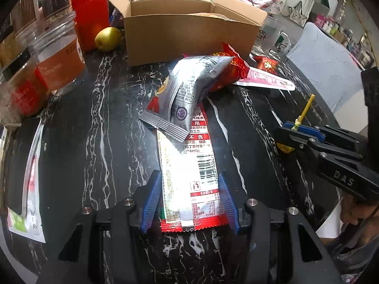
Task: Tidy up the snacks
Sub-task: 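Lift the strip packet and lollipop off the counter with both tools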
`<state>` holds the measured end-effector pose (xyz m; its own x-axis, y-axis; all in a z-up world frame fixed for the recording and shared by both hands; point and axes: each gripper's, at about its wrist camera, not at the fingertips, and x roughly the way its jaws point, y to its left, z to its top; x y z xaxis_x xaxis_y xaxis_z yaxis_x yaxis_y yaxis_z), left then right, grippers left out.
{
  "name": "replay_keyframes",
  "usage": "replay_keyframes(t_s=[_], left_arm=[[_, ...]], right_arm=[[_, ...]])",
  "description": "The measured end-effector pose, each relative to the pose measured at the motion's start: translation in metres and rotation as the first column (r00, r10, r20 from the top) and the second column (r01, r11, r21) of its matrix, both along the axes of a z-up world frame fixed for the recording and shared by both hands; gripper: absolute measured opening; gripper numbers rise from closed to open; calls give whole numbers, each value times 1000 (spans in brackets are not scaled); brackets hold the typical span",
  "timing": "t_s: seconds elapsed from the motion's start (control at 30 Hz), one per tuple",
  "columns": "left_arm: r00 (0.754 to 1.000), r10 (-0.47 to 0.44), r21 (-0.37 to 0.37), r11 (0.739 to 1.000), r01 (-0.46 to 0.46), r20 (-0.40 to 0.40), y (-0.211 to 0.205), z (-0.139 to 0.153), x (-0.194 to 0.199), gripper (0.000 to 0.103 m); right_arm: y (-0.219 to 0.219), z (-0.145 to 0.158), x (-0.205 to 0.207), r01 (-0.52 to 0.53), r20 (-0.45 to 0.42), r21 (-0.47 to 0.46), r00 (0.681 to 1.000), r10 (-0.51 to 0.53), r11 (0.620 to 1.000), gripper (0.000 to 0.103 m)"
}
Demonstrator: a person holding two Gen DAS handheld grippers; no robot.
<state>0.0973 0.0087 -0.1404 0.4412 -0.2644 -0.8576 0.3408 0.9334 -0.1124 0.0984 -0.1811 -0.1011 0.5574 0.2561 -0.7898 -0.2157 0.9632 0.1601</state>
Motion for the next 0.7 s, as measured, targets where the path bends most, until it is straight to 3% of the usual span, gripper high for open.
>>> replay_keyframes(t_s=[0.03,0.17,0.23,0.33,0.4,0.57,0.7], left_arm=[[1000,4,8,1000,-4,7,-1,-1,0,51],[1000,9,57,998,-10,18,-11,-3,1,75],[999,7,91,996,-11,41,-17,-4,2,76],[997,19,73,997,-24,69,-18,-5,4,73],[994,48,65,996,-54,94,-16,-3,6,52],[995,54,56,997,-58,84,-13,0,11,48],[997,72,-52,996,-71,23,-4,5,15,47]], right_arm=[[1,0,-2,-1,3,-6,1000,1,1000,23],[4,0,-4,3,14,-20,1000,-3,1000,23],[5,-2,-2,1,7,-19,1000,-1,1000,24],[8,-8,-2,-5,-7,-25,1000,5,1000,25],[8,-9,-3,-4,5,-27,1000,4,1000,26],[10,-9,-2,-6,14,-31,1000,7,999,26],[9,-8,-2,6,3,-6,1000,-6,1000,25]])
